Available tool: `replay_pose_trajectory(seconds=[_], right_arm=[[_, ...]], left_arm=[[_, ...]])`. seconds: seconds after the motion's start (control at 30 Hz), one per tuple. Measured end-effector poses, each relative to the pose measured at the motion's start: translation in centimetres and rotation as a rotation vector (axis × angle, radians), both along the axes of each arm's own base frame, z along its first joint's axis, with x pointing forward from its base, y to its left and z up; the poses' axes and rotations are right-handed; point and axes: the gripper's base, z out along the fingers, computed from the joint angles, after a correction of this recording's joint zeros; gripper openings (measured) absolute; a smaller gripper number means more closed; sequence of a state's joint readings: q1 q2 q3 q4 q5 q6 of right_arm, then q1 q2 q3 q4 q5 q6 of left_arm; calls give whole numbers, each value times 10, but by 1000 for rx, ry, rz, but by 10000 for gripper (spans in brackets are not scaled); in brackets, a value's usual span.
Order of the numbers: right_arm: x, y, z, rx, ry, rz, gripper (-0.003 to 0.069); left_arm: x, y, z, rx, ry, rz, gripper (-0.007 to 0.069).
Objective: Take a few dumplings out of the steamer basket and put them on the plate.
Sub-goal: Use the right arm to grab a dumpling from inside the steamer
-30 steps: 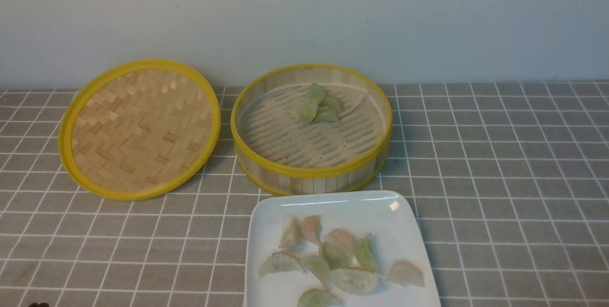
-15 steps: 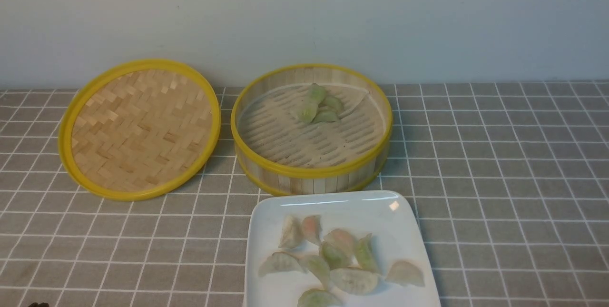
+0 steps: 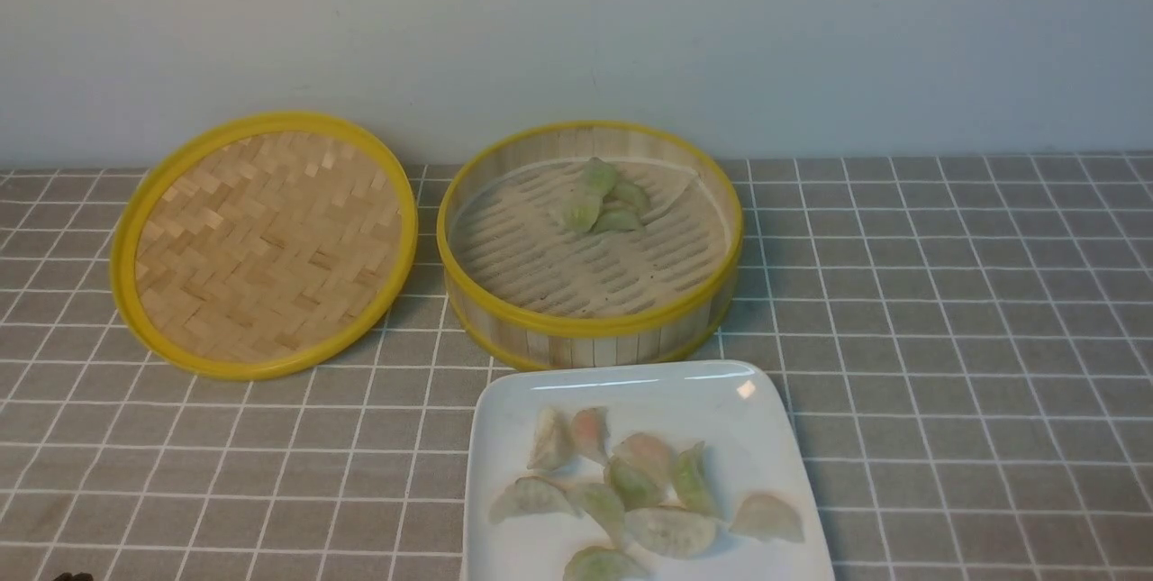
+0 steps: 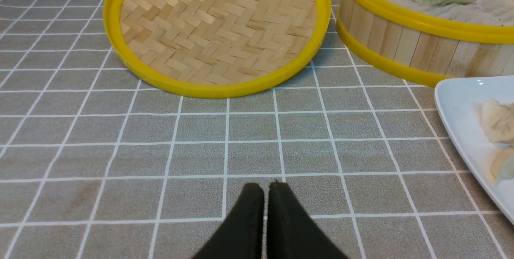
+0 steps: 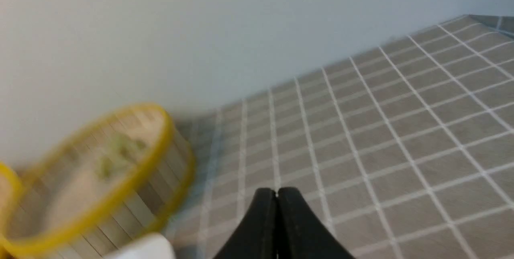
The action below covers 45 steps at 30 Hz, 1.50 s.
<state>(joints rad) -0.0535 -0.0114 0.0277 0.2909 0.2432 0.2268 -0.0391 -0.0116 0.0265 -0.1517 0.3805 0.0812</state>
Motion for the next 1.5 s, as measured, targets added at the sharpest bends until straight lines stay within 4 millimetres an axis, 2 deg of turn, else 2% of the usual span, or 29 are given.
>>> replay_pose_trajectory(seconds=[0.1, 0.2, 0.27, 0.6, 1.17, 1.27, 1.37, 1.4, 1.5], right_arm=[[0, -2, 11, 218, -122, -30, -14], [-1, -6, 17, 343, -201, -59, -14], [-1, -7, 18, 368, -216, -66, -14], [-1, -7, 18, 411, -218, -68, -14], [0, 4, 2, 409, -21, 23, -14], [0, 7, 1, 394, 13, 43, -14], [-4, 12, 15, 319, 35, 101, -14], [-8, 14, 30, 241, 20, 132, -14], [-16, 17, 61, 86, -28, 169, -14]], left_arm=[[0, 0, 0, 0, 0, 0, -5], [0, 0, 0, 0, 0, 0, -5], [0, 0, 0, 0, 0, 0, -5], [0, 0, 0, 0, 0, 0, -5], [0, 0, 0, -3, -1, 0, -5], [1, -2, 3, -134, -24, 13, -5], [3, -3, 12, -351, -104, 45, -5], [4, -3, 17, -453, -153, 63, -5], [4, 1, 26, -572, -249, 99, -5]])
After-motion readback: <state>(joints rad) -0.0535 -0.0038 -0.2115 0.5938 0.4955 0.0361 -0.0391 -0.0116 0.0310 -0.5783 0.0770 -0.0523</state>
